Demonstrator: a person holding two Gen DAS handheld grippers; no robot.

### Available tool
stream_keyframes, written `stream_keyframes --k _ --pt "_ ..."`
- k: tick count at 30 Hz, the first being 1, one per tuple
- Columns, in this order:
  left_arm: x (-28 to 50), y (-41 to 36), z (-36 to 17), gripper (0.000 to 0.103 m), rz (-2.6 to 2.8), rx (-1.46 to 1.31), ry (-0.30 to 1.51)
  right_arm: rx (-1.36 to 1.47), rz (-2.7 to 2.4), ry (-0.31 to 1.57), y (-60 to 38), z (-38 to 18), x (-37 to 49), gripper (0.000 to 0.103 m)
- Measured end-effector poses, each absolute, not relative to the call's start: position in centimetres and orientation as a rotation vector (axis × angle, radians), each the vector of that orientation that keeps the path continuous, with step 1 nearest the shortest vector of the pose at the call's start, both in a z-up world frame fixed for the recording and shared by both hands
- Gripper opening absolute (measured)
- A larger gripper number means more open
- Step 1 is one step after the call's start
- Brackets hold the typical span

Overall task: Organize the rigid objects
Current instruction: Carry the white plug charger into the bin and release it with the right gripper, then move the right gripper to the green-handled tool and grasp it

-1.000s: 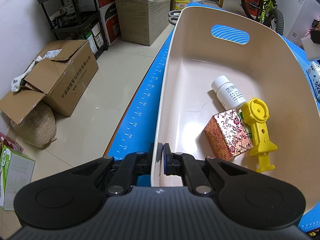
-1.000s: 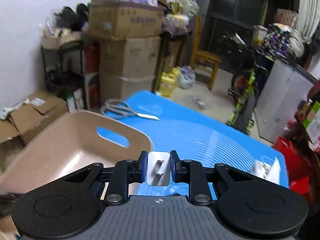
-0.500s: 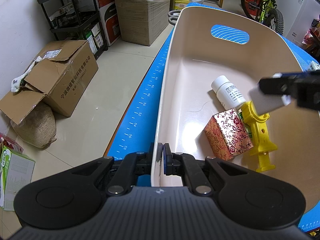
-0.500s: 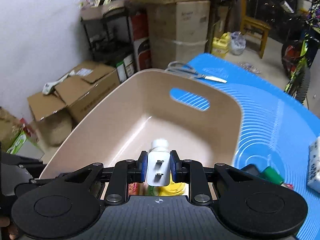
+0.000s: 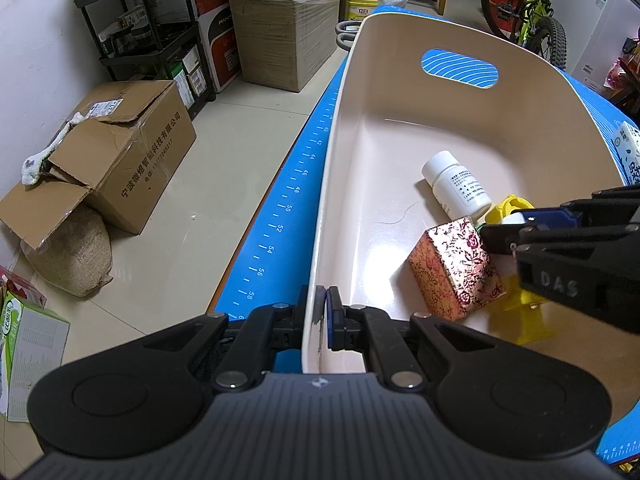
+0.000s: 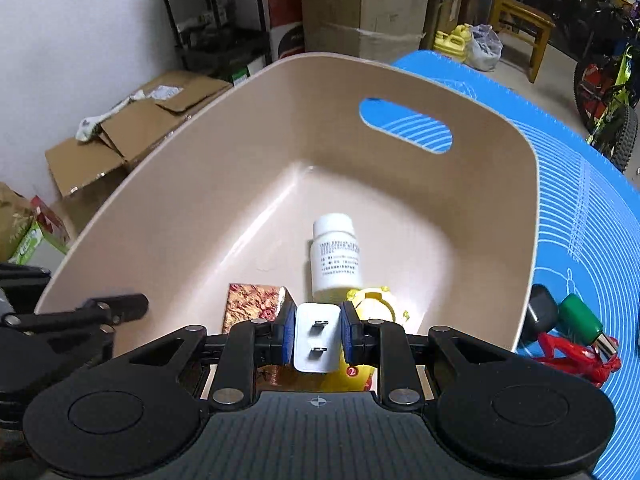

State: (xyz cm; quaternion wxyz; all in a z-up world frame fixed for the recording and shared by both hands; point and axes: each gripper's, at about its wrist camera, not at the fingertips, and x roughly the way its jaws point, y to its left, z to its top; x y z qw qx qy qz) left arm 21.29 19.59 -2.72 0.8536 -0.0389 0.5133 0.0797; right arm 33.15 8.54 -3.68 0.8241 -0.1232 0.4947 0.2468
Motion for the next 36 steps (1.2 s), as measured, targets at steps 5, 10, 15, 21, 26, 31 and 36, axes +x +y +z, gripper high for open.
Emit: stream_keyframes --k 5,10,15,21,26,31,36 --pt "21.3 19.6 -2.8 0.009 0.168 -0.081 1.080 -0.295 0.527 1.031 8.7 -4.0 32.8 0.036" --pt "21.3 19.6 -2.8 0.009 0.168 -0.082 1.080 -0.257 0.541 0.985 7.6 -2.2 32.4 0.056" --pt "21.3 19.6 -2.8 0.009 0.168 -0.082 1.080 -0.228 0.512 0.886 5.1 1.7 31.9 0.061" --pt "21.3 19.6 -2.8 0.009 0.168 -0.082 1.080 -0.172 0.354 0.803 -0.2 4.6 33.4 0.063" --pt "21.3 19.6 -2.8 0.009 0.168 -0.081 1.080 -0.136 0.202 0.824 -4.7 3.6 35.4 0.065" --pt "21.4 19.6 -2.7 0.009 0.169 -0.075 1.080 -0.156 0.108 0.886 -7.9 0.4 38.0 0.065" --pt "21.4 19.5 -2.7 0.009 0.169 -0.074 1.080 -0.228 0.143 0.974 -8.8 -2.6 40.5 0.065"
